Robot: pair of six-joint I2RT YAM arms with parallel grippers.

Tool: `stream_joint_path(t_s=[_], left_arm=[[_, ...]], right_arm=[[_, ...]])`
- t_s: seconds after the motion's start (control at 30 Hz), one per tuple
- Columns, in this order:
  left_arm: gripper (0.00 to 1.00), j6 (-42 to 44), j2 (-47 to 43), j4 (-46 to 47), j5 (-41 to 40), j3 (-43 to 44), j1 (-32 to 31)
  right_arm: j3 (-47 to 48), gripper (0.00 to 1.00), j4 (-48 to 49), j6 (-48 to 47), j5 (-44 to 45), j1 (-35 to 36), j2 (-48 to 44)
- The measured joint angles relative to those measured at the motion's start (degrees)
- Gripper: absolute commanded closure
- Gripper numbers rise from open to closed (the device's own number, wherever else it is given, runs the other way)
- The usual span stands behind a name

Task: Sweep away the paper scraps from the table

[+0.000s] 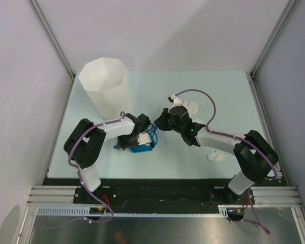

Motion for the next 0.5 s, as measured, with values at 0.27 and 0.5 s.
stream_joint_path(t_s=[0.27, 0.5], left_arm=[[1.0, -0.11, -4.76, 1.16, 7.28, 0.02, 0.0], [1.0, -0.46, -9.73, 3.41, 11.08, 0.02, 0.0]], right_arm=[[0.0, 1.0, -3.52, 2.95, -3.52, -2.71, -3.3], [0.0, 1.0, -9.57, 0.94, -0.24, -4.7, -16.65]])
